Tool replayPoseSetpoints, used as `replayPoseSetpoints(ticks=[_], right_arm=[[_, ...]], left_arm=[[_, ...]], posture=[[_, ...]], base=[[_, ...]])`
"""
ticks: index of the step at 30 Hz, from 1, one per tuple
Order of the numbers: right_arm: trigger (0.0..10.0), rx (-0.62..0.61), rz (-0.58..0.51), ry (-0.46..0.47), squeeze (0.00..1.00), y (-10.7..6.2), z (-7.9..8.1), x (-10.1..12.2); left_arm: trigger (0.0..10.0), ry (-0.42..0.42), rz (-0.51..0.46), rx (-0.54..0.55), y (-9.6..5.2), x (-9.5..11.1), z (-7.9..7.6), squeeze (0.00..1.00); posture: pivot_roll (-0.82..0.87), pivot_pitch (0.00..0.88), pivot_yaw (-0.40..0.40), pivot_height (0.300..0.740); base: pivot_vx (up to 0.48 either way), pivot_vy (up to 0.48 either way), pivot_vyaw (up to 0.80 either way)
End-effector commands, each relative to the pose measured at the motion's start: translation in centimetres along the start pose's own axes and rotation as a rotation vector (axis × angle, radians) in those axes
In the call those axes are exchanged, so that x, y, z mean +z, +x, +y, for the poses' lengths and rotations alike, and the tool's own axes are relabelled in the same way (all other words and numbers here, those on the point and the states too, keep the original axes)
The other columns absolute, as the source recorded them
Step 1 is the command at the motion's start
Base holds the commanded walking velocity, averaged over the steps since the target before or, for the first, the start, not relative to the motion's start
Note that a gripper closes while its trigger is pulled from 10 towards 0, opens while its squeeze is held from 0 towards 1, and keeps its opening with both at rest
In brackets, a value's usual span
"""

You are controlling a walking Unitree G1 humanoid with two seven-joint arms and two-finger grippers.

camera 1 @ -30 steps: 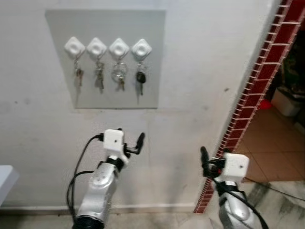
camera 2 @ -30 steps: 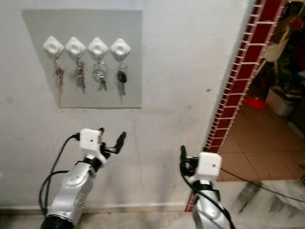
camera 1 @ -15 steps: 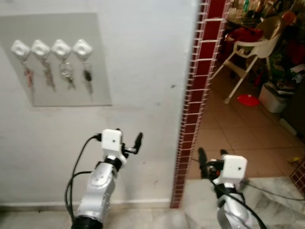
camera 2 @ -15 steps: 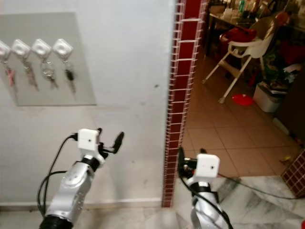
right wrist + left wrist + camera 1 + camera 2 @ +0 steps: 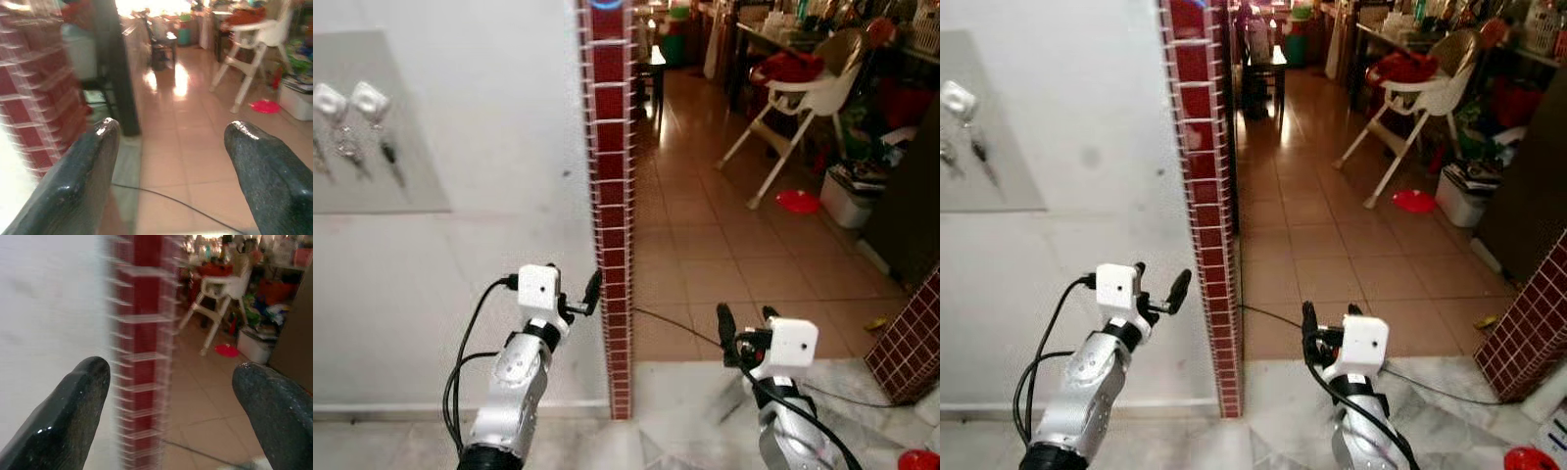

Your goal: Hang keys on a hook

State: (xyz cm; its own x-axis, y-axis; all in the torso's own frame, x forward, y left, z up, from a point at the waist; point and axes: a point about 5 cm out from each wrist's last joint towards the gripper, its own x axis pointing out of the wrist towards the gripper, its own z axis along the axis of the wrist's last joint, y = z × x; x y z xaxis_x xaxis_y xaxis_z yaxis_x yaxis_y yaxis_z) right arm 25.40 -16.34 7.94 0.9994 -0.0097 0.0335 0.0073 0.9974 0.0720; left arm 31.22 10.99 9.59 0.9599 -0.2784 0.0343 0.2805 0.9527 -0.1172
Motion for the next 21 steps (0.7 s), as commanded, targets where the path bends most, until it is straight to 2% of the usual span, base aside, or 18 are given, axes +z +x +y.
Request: replayPoseSetpoints(ticks=[1,10,18,21], right_arm=[[10.0,-0.001,-0.023,0.004,0.0,0.2,0.1,0.6],[10.0,-0.01,-0.017,0.003,0.0,0.2,0.0,0.4],[10.0,-0.031,0.009,-0.005,0.0,0.1,-0.3,0.0],[10.0,-0.032,0.03,-0.003,0.0,0.0,-0.4,-0.6]], left_arm=[[10.0,0.002,-0.006,0.001,0.2,0.4,0.1,0.0],[10.0,-0.041,0.011,0.008,0.2,0.1,0.2,0.0],[10.0,-0.035,0.034,0.008,0.0,-0.4,0.2,0.0],[10.0,-0.028,0.061,0.003,-0.3,-1.2,0.3,0.0]], posture=[[-0.1,0.019,0.061,0.74],[-0.1,0.018,0.062,0.74],[-0.1,0.013,0.061,0.74],[-0.11,0.012,0.059,0.74]], base=[[0.0,0.0,0.0],[0.0,0.0,0.0],[0.0,0.0,0.0],[0.0,0.0,0.0]])
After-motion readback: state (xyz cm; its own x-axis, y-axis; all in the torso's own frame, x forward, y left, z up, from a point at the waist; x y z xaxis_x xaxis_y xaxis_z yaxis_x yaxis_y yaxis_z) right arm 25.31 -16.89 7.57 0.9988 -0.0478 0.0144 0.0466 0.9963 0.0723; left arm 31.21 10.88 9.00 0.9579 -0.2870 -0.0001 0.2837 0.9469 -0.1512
